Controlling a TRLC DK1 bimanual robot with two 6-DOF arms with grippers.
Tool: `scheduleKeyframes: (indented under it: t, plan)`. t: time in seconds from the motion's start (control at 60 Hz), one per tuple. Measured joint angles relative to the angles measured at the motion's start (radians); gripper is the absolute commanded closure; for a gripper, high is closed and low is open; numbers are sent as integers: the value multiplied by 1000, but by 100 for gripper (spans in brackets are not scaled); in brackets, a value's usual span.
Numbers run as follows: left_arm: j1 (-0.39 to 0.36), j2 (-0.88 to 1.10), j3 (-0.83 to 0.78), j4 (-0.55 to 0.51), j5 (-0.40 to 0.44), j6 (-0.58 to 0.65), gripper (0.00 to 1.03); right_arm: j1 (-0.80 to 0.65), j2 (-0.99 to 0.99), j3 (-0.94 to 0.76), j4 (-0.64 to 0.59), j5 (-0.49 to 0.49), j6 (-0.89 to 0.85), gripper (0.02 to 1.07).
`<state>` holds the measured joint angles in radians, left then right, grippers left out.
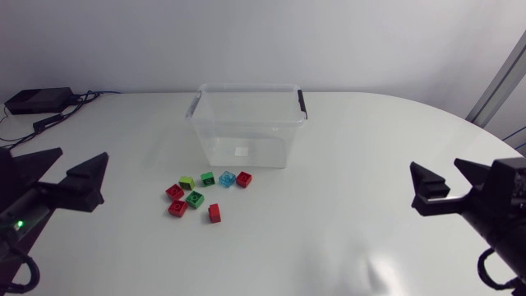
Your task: Place the duplo bricks in the container
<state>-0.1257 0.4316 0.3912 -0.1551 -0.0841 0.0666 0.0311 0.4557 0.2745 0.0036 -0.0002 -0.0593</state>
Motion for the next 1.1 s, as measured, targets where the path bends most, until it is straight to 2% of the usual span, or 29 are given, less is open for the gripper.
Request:
scheduleKeyframes:
  t: [0.2, 0.467, 0.65, 0.8, 0.883, 0.967, 1.05, 1.1]
  plan:
    - [3, 500, 274, -233, 1, 25, 10, 121, 240, 156, -8, 12, 26, 6]
    - [-10, 973, 462, -338, 55, 69, 12, 238, 476, 306, -119, -21, 102, 6]
    - [-22, 1171, 514, -386, 123, 73, 12, 333, 583, 401, -238, -48, 119, 6]
    - [-48, 1240, 551, -416, 149, 76, 15, 419, 705, 472, -282, -57, 119, 6]
    - [-72, 1265, 562, -417, 155, 76, 23, 446, 779, 505, -312, -97, 119, 6]
    - [-91, 1304, 577, -417, 159, 76, 37, 461, 861, 538, -348, -145, 110, 6]
    - [-95, 1344, 588, -415, 198, 75, 50, 474, 935, 565, -345, -170, 86, 6]
    - [-95, 1363, 588, -414, 212, 74, 61, 484, 974, 583, -345, -176, 80, 6]
